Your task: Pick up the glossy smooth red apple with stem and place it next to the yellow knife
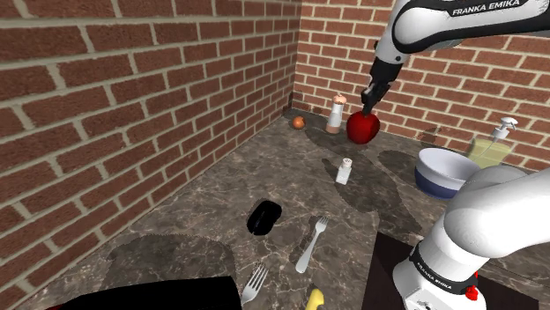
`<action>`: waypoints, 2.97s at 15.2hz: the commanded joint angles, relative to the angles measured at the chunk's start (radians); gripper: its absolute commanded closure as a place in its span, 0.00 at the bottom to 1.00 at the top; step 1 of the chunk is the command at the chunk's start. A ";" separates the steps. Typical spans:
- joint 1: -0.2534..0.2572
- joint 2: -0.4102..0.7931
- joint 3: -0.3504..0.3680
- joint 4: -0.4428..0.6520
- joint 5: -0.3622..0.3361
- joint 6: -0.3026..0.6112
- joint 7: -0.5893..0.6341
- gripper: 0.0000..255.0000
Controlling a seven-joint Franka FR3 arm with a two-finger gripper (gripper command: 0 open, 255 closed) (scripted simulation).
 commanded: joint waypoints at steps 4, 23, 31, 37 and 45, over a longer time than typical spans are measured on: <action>0.005 -0.001 0.010 0.067 0.009 -0.068 -0.002 1.00; 0.115 -0.125 0.334 0.033 0.171 -0.186 0.332 1.00; 0.179 -0.087 0.518 0.080 0.270 -0.197 0.527 1.00; 0.207 -0.009 0.657 0.161 0.325 -0.195 0.675 1.00; 0.217 0.057 0.760 0.178 0.352 -0.140 0.775 1.00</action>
